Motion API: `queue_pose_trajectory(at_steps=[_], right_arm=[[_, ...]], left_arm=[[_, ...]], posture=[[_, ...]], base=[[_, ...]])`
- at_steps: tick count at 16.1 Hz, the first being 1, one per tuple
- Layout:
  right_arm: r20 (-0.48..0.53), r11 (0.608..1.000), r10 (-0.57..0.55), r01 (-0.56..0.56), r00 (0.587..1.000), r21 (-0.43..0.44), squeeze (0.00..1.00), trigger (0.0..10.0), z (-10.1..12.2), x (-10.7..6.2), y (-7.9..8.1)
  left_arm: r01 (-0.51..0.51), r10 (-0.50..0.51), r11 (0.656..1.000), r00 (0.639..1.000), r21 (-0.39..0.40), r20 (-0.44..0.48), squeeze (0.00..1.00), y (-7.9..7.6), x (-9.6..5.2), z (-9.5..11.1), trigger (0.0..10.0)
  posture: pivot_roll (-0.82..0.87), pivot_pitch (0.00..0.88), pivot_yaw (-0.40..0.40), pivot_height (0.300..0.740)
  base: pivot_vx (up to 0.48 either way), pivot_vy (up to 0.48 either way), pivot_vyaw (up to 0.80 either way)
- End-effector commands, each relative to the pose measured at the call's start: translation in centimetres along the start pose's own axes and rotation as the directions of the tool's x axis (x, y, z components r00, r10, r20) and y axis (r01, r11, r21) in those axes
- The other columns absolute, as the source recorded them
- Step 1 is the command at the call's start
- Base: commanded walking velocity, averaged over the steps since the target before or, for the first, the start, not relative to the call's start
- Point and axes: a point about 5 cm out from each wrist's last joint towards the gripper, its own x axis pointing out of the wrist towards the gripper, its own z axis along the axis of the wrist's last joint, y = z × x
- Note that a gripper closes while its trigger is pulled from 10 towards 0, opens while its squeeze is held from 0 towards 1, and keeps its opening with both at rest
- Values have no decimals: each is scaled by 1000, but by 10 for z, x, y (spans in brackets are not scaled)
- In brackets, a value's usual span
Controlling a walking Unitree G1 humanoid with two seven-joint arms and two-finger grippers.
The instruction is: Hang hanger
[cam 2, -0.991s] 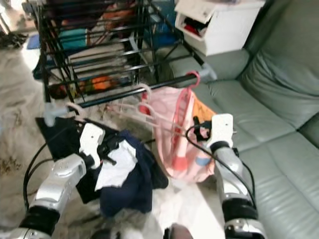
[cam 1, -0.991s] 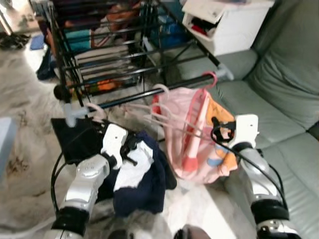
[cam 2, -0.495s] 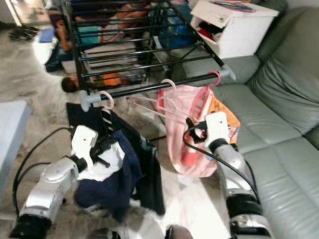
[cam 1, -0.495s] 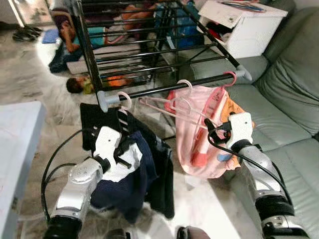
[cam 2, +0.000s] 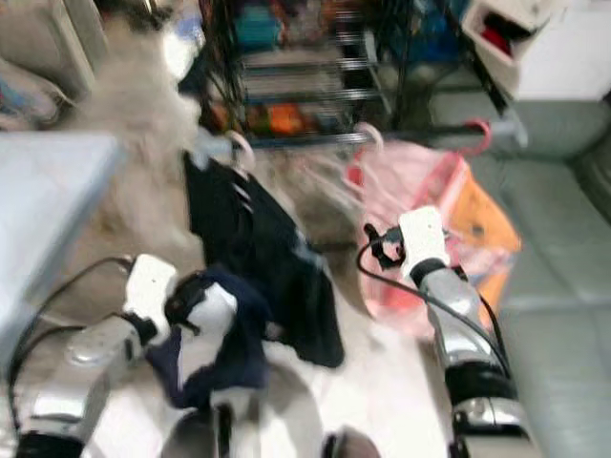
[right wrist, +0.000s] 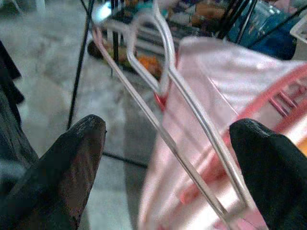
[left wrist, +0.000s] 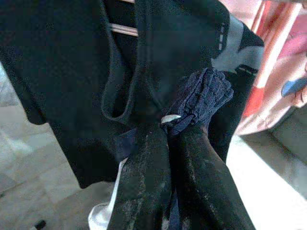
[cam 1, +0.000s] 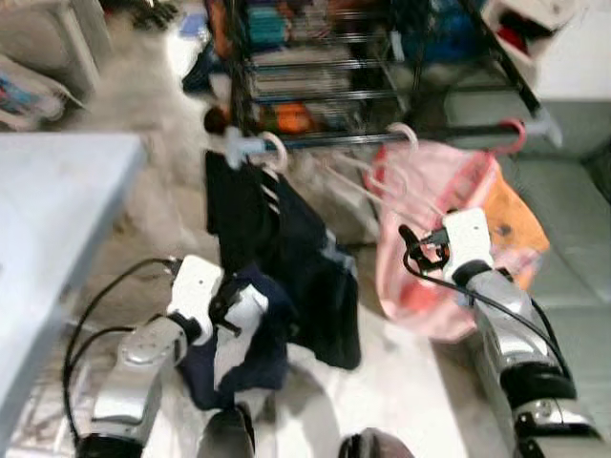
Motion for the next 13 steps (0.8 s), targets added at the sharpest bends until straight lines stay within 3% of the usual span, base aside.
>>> queue_pose_trajectory(at_steps=[1,4,7,10,11,12,13], right_arm=[[12,997,30,-29,999,-75,0,10000,10,7,-6],[8,976,55,-52,998,-212,0,10000,31,23,-27],[-33,963,152,-155,988,-219,0,10000,48,40,-28],[-88,957,177,-193,980,-216,0,10000,59,50,-28],[-120,956,179,-201,977,-212,0,4510,63,53,-31],[-141,961,185,-209,972,-179,0,0,65,54,-33],[-162,958,207,-233,965,-165,0,0,68,55,-36]], left_arm=[[11,-11,1000,1000,29,23,0,0,-5,9,10000],[2,-2,999,1000,34,-21,0,2,-28,3,10000],[5,-4,1000,999,28,-54,0,-2,-39,3,10000],[7,-6,1000,997,20,-72,0,-5,-45,1,10000],[6,-4,1000,997,17,-78,0,-5,-46,0,10000],[4,-3,1000,997,14,-82,0,-5,-47,0,10000],[4,-3,1000,996,10,-87,0,-6,-47,1,10000]], posture=[[34,150,5,740],[87,205,14,740],[119,245,15,740],[131,255,7,740],[133,256,4,740],[135,256,1,740],[137,256,-2,740]], base=[[0,0,0],[0,0,0],[0,0,0],[0,0,0],[0,0,0],[0,0,0],[0,0,0]])
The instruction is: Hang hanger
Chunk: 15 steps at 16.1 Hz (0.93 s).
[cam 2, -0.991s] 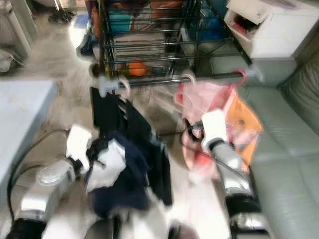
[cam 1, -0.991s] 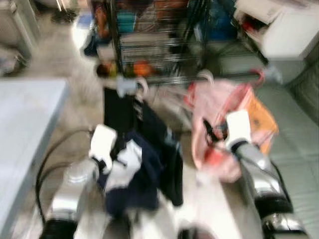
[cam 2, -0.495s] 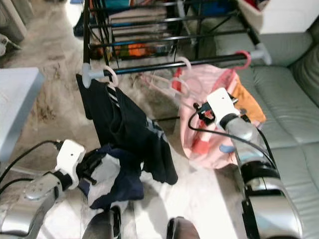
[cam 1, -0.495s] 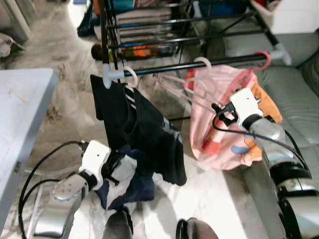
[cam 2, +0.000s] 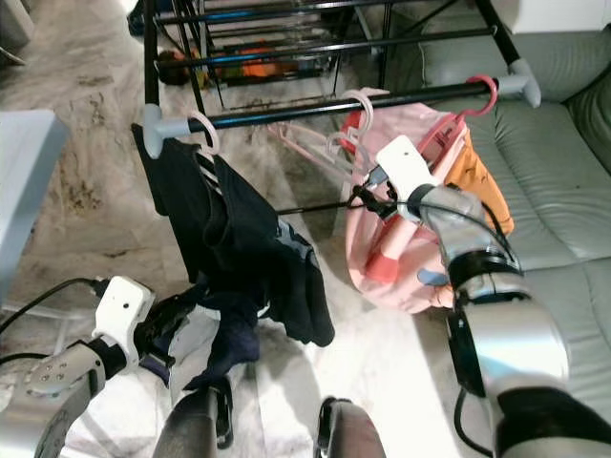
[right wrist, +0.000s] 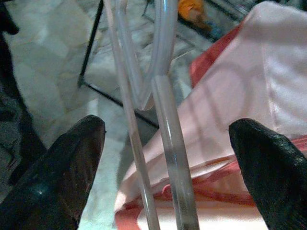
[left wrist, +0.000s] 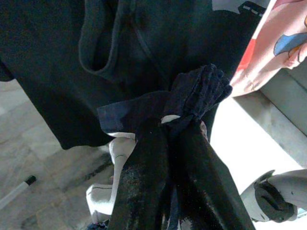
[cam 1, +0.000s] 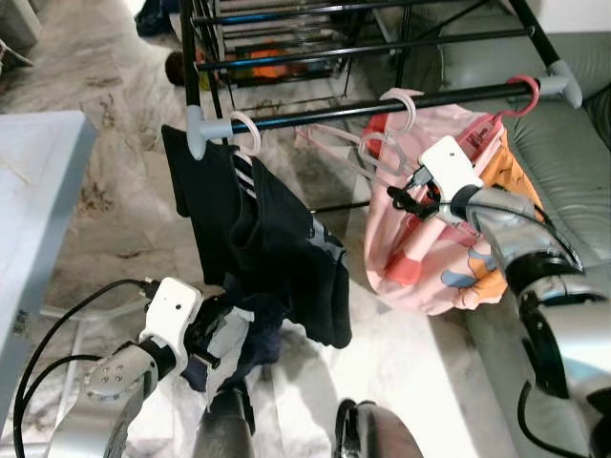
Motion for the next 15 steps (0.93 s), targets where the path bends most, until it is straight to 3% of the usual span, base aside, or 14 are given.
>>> queue_pose_trajectory(at_steps=[1,3,4,5,6,8,9,15], right_arm=[[-46,999,35,-35,998,6,0,0,-3,-3,-5],[-91,998,69,-70,993,-6,0,0,-4,-5,-8],[-106,996,86,-88,991,-9,0,3804,-6,-6,-8],[-121,994,101,-104,988,-19,0,8431,-9,-8,-8],[-129,994,99,-102,987,-22,0,10000,-10,-10,-11],[-116,996,84,-86,990,-11,0,10000,-4,-14,-21],[-117,997,77,-80,990,-16,0,0,-3,-15,-24],[-131,996,89,-92,987,-14,0,0,-3,-17,-27]], left_arm=[[5,-5,1000,1000,7,0,0,-1,-4,3,10000],[11,-11,1000,1000,3,-8,0,-1,-4,2,10000],[13,-13,1000,1000,3,-10,0,-1,-3,2,10000],[16,-16,1000,1000,2,-12,0,-2,-2,2,10000],[23,-23,1000,1000,2,-13,0,-2,-1,2,10000],[37,-37,999,999,0,-16,0,-5,4,2,10000],[42,-42,999,999,1,-16,0,-6,6,2,10000],[48,-48,999,999,7,-22,0,-7,8,1,10000]], posture=[[135,251,-7,740],[131,249,-10,740],[126,245,-12,740],[124,242,-12,740],[121,237,-13,740],[104,224,-13,740],[102,221,-13,740],[102,211,-16,740]], base=[[0,0,0],[0,0,0],[0,0,0],[0,0,0],[0,0,0],[0,0,0],[0,0,0],[0,0,0]])
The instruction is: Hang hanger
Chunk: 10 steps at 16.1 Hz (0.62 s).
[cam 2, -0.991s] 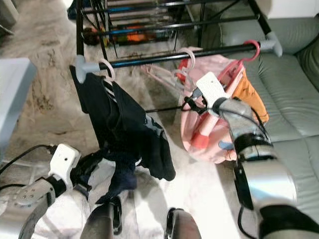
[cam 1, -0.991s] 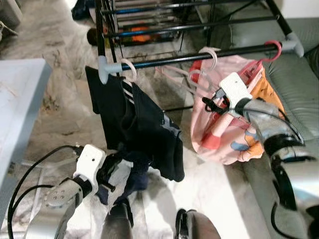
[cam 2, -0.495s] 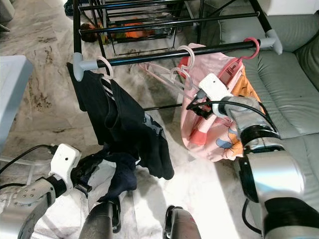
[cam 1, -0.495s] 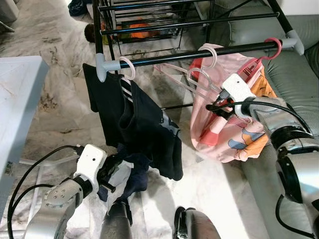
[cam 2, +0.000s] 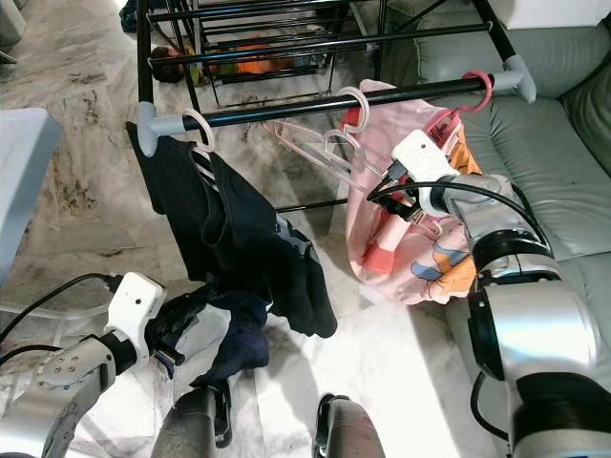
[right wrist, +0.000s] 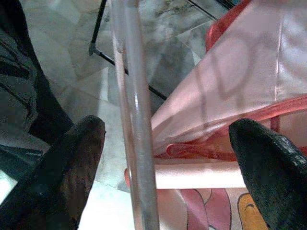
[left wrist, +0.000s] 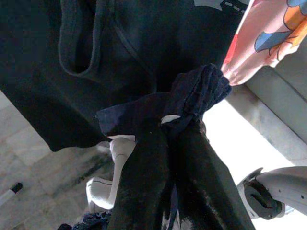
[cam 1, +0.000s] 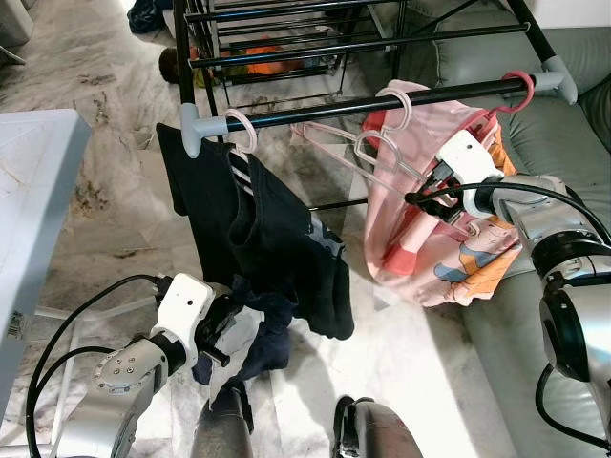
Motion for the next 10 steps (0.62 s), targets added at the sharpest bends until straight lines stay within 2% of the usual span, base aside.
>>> queue_pose_trajectory(at_steps=[1,2,3,4,5,6,7,8,9,10], right_arm=[[-10,1000,14,-14,1000,7,0,0,-1,-2,-2],[-10,1000,17,-17,1000,8,0,0,-1,-1,-1],[-9,1000,22,-22,1000,11,0,902,-1,-1,-1],[-5,1000,26,-26,1000,14,0,10000,0,-1,0],[15,1000,5,-5,1000,20,0,5804,1,-2,-2],[36,1000,-19,18,999,26,0,0,3,-2,-4],[53,999,-35,33,998,23,0,0,1,-4,-4],[63,999,-45,43,997,33,0,1961,-3,-5,-4],[80,997,-61,57,995,58,0,10000,-7,-6,-4],[132,992,-93,80,987,102,0,10000,-11,-8,-3]], left_arm=[[6,-6,1000,1000,8,-14,0,0,0,-2,10000],[5,-5,1000,1000,9,-10,0,1,1,-1,10000],[5,-5,1000,1000,11,-9,0,1,2,-1,10000],[5,-5,1000,1000,12,-9,0,2,2,0,10000],[-3,3,1000,1000,17,-10,0,2,2,-1,10000],[-13,13,1000,1000,17,-7,0,4,2,-1,10000],[-36,36,999,999,12,1,0,7,2,-1,10000],[-44,44,999,999,10,3,0,9,3,-1,10000],[-45,45,999,999,11,3,0,10,4,-2,10000],[-46,46,999,999,11,7,0,11,6,-2,10000]], posture=[[102,209,-16,740],[102,208,-15,740],[102,207,-15,740],[102,207,-15,740],[102,197,-20,740],[102,192,-22,740],[98,184,-24,740],[93,178,-24,740],[82,166,-20,740],[68,156,-11,740]], base=[[0,0,0],[0,0,0],[0,0,0],[0,0,0],[0,0,0],[0,0,0],[0,0,0],[0,0,0],[0,0,0],[0,0,0]])
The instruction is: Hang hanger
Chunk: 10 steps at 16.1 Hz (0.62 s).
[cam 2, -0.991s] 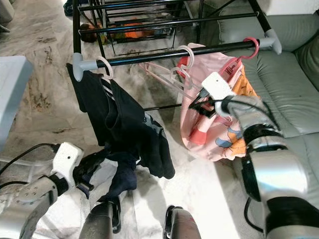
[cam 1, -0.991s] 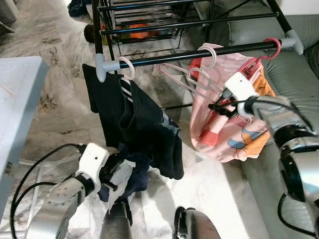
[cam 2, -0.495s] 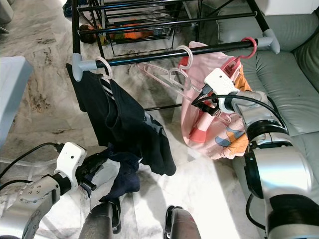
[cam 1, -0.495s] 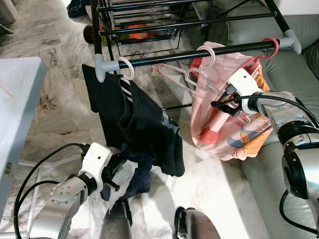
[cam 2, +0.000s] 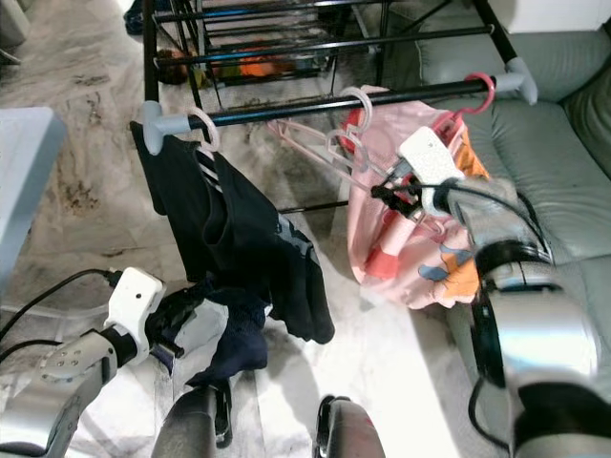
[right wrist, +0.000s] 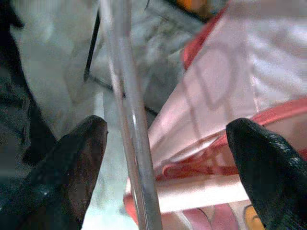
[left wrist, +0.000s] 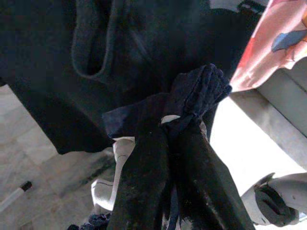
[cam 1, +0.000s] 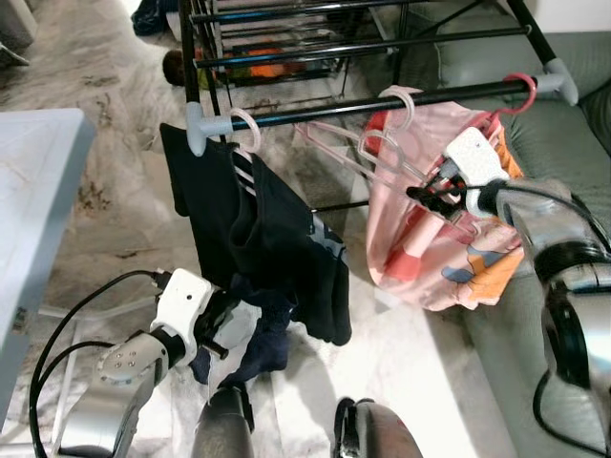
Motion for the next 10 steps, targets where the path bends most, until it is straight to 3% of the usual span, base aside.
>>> queue_pose_trajectory(at_steps=[1,4,6,9,10], right_arm=[[68,997,-58,55,996,46,0,10000,-3,-6,-3],[176,988,-115,94,978,125,0,10000,-22,-15,13],[253,977,-141,93,957,194,0,10000,-31,-24,41],[296,963,-231,175,927,203,0,10000,-37,-32,71],[298,944,-289,219,910,245,0,1765,-39,-35,73]], left_arm=[[-8,7,1000,1000,15,15,0,3,2,1,10000],[-16,15,999,999,29,35,0,6,10,3,10000],[-43,41,999,997,31,65,0,8,14,4,10000],[-113,110,993,988,30,106,0,7,16,3,10000],[-110,107,994,988,26,108,0,5,17,2,10000]], posture=[[56,145,-3,740],[29,110,13,740],[12,71,19,740],[6,43,18,740],[7,36,18,740]], base=[[0,0,0],[0,0,0],[0,0,0],[0,0,0],[0,0,0]])
